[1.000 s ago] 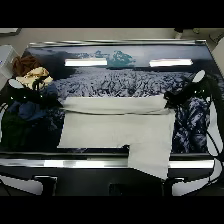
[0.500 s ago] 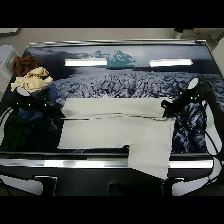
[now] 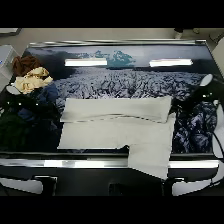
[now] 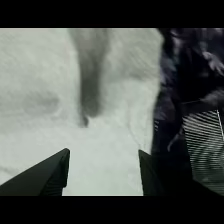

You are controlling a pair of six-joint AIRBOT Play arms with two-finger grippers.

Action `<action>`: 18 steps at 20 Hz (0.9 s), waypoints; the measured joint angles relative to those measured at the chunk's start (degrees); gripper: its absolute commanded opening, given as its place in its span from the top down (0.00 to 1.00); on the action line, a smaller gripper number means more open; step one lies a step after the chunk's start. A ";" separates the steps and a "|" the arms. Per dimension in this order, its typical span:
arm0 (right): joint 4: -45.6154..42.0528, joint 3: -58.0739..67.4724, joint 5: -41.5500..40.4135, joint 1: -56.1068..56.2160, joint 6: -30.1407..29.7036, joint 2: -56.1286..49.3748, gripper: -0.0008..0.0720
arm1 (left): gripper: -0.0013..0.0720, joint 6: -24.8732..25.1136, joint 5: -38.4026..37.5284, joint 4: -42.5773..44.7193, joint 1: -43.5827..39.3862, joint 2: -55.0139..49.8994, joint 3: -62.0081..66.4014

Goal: Fold the clothes and pants, and hang the long-sleeved shirts on hangers.

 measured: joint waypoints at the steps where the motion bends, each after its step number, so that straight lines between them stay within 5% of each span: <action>1: -0.28 -0.63 1.33 -1.99 -0.24 1.51 0.27 | 0.38 0.24 -0.92 0.50 1.14 1.33 -1.49; 13: -2.05 -14.34 4.66 -8.39 -4.31 10.93 0.22 | 0.38 9.01 3.13 -1.40 4.72 11.10 -33.33; 17: -1.90 -14.75 5.03 -8.48 -4.52 11.23 0.22 | 0.50 9.64 4.74 -3.54 3.98 11.13 -35.26; 18: -1.90 -14.82 5.20 -8.48 -4.57 11.26 0.22 | 0.60 9.75 5.09 -4.04 3.48 11.08 -35.63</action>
